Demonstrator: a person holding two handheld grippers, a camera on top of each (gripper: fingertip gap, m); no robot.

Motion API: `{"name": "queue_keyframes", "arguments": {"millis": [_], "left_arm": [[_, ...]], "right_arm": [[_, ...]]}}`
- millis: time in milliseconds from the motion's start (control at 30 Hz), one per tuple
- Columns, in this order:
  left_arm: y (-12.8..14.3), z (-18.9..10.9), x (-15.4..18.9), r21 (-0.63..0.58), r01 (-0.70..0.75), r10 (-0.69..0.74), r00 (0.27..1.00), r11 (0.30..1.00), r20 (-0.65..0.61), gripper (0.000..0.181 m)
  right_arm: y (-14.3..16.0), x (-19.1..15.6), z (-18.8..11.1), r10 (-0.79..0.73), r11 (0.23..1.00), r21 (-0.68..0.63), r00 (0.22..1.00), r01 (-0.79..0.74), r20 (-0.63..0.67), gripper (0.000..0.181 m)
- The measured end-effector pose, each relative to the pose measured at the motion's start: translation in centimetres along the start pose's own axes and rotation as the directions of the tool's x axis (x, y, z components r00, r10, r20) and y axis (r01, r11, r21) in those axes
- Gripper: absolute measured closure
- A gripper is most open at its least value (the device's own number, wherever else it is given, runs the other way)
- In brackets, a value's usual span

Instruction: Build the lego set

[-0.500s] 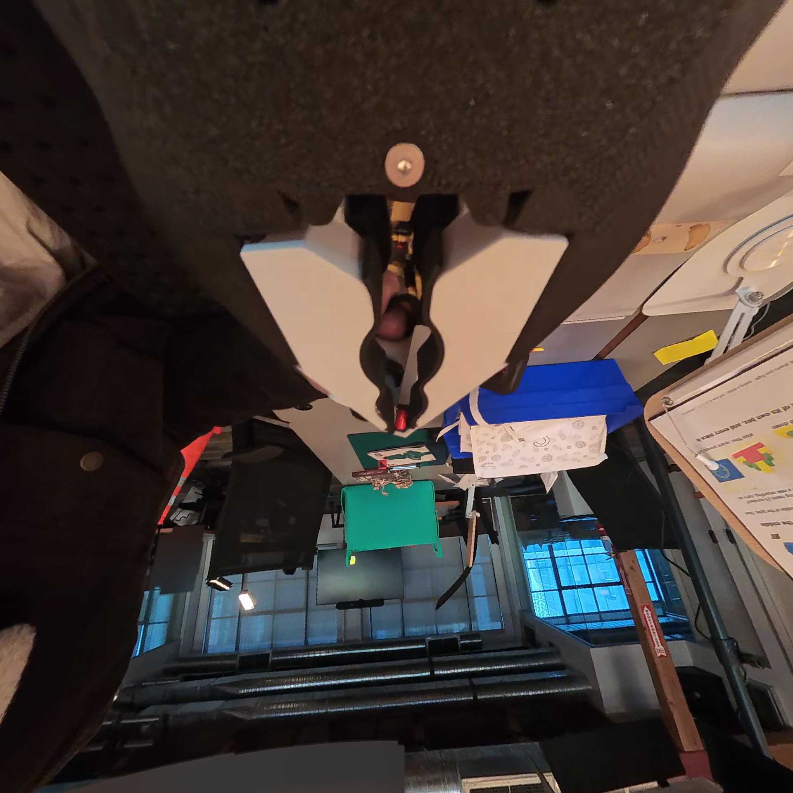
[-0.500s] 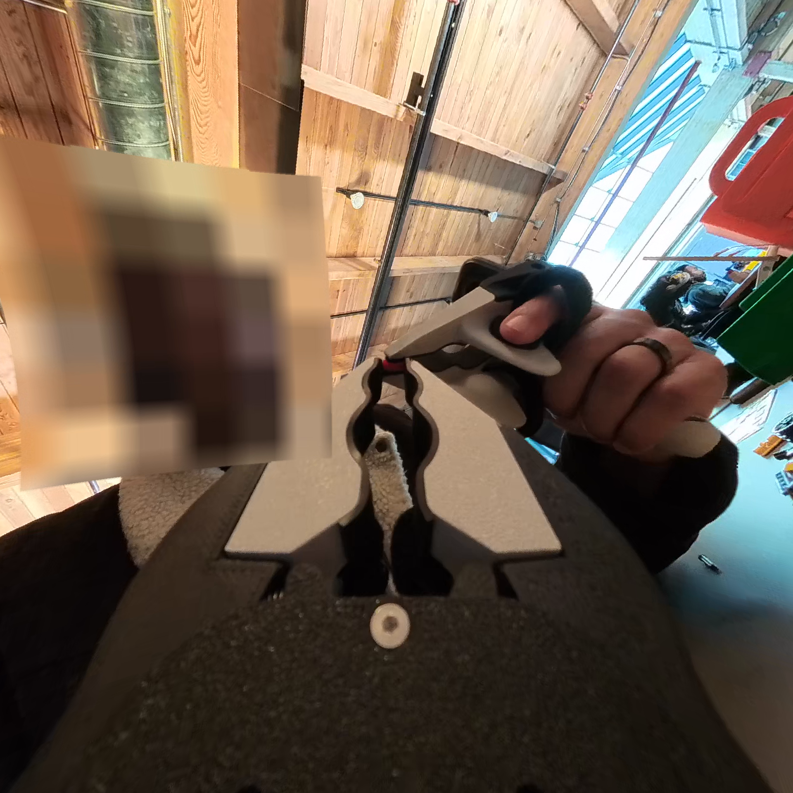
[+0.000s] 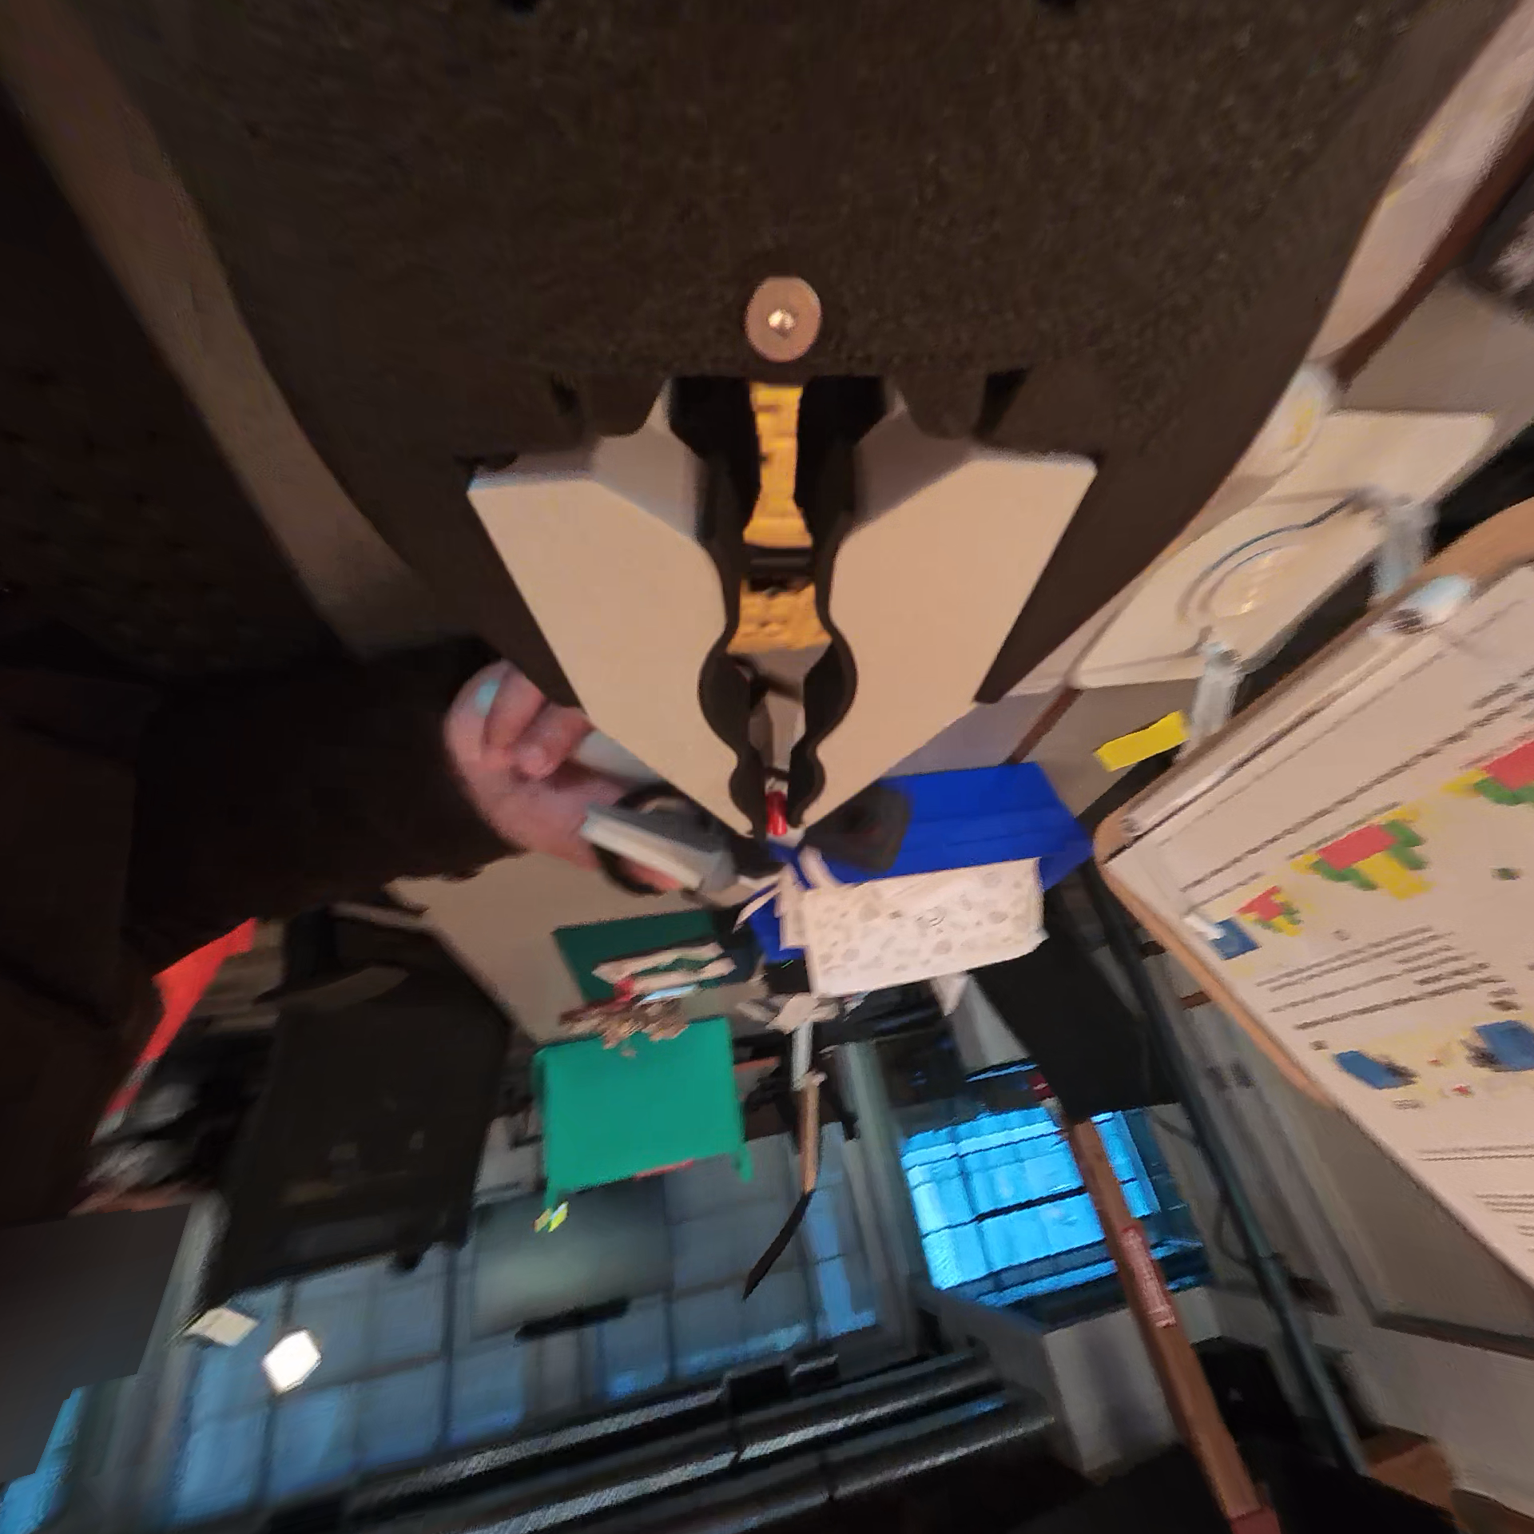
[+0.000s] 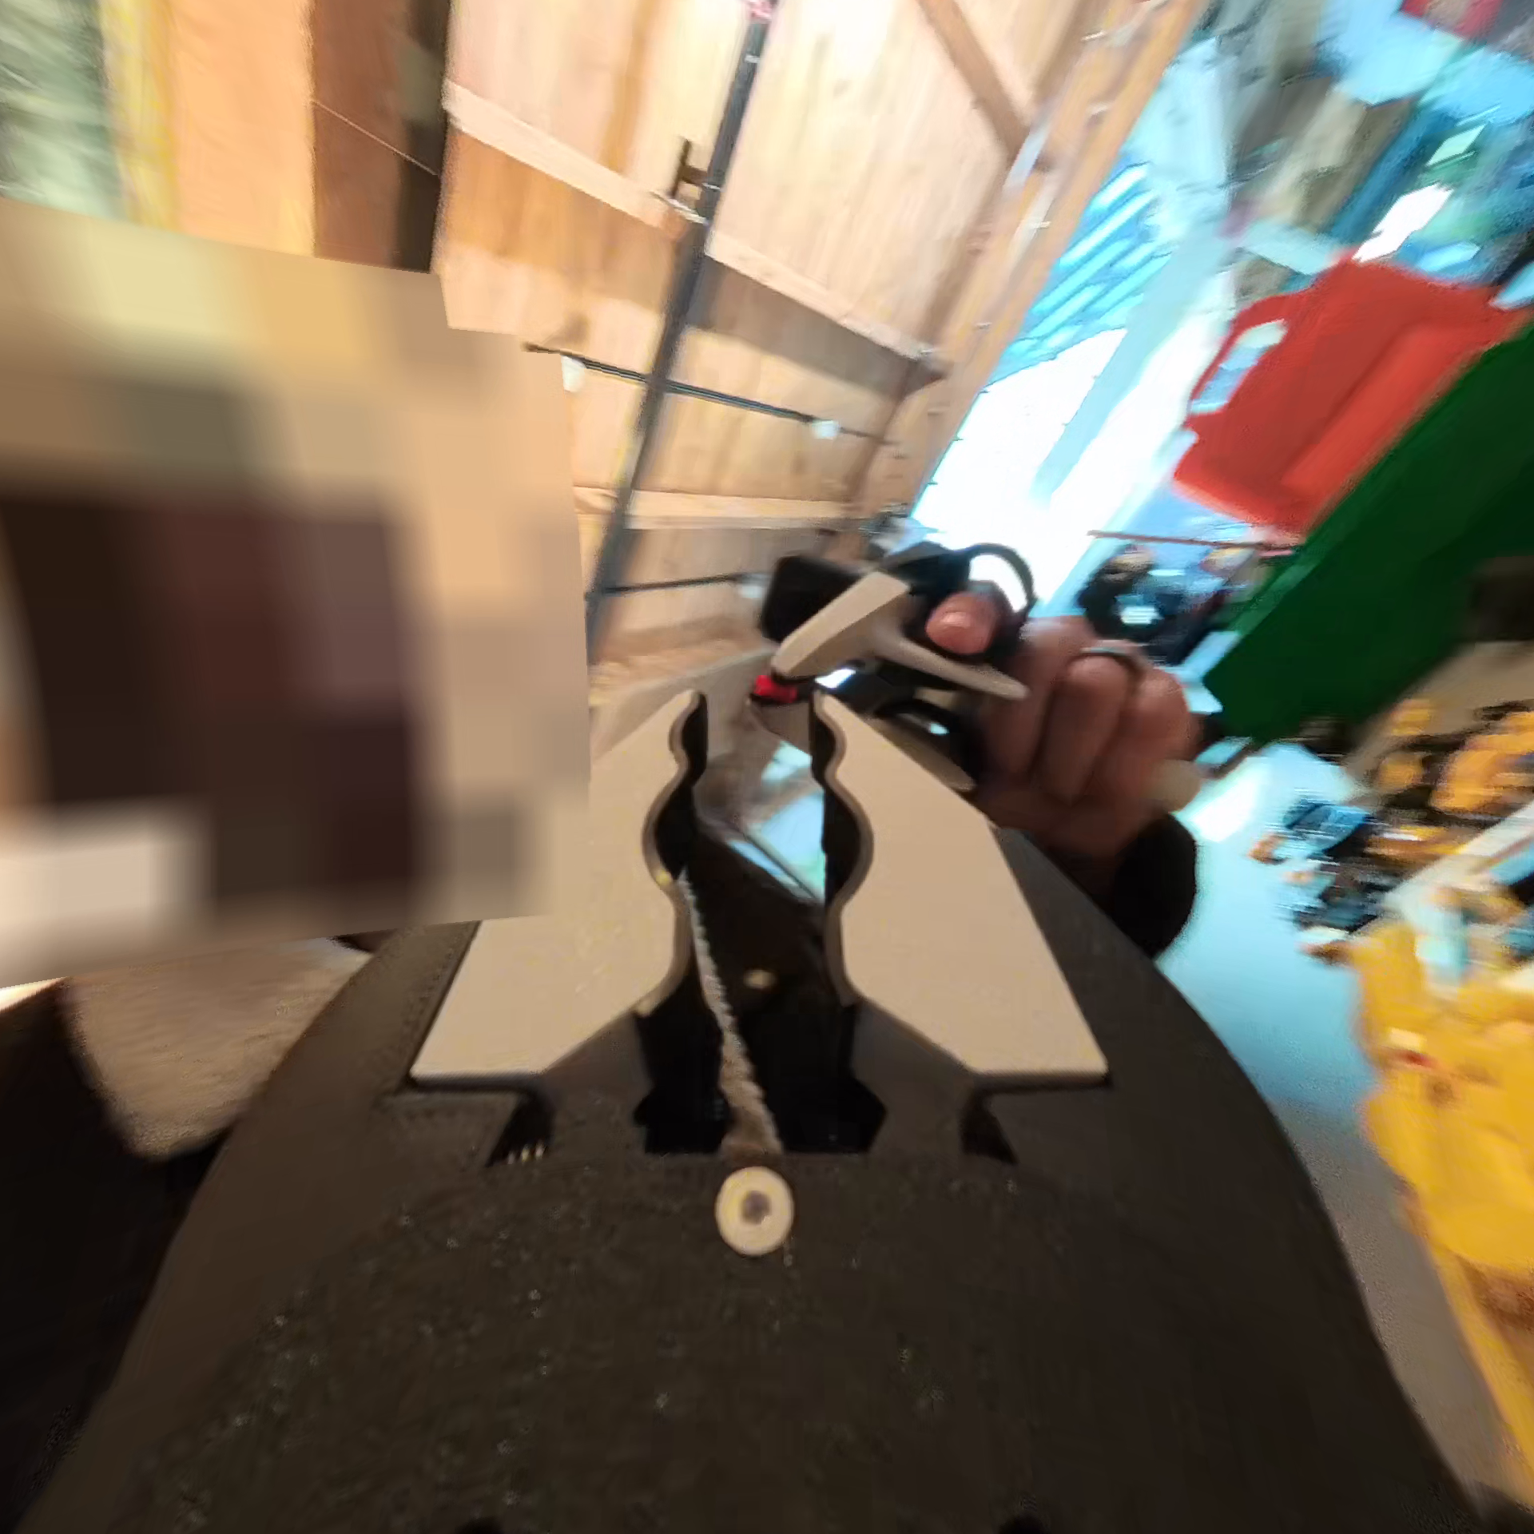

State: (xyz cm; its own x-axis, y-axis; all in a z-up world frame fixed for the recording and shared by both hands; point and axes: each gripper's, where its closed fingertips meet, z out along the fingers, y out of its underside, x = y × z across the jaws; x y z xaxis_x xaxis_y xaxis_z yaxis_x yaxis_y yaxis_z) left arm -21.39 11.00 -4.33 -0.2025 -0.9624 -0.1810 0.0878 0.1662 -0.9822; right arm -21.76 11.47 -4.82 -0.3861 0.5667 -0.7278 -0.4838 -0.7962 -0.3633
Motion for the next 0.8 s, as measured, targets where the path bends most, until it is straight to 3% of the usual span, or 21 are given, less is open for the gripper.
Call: {"name": "queue_keyframes", "arguments": {"millis": [33,133,233,500,800], "left_arm": [[0.4,-0.1,-0.5,-0.047,-0.052,0.055,0.997,0.998,0.046,0.177],[1.2,-0.1,-1.0,-0.211,-0.233,0.262,0.957,0.949,0.125,0.177],[2.1,0.5,-0.6,-0.283,-0.322,0.366,0.924,0.903,0.114,0.177],[4.0,1.1,-0.3,-0.336,-0.337,0.381,0.922,0.879,0.071,0.177],[4.3,1.5,-0.3,-0.345,-0.332,0.381,0.921,0.878,0.086,0.176]], "right_arm": [[-0.2,0.4,-0.4,-0.067,0.998,-0.022,0.994,0.065,-0.086,0.16],[-0.6,1.6,-1.6,-0.243,0.969,-0.111,0.924,0.22,-0.295,0.162],[-0.6,1.6,-1.9,-0.307,0.95,-0.165,0.886,0.265,-0.346,0.164],[0.0,2.8,-2.4,-0.327,0.941,-0.227,0.852,0.252,-0.409,0.169],[0.2,2.9,-2.6,-0.231,0.967,-0.192,0.891,0.166,-0.39,0.179]]}}
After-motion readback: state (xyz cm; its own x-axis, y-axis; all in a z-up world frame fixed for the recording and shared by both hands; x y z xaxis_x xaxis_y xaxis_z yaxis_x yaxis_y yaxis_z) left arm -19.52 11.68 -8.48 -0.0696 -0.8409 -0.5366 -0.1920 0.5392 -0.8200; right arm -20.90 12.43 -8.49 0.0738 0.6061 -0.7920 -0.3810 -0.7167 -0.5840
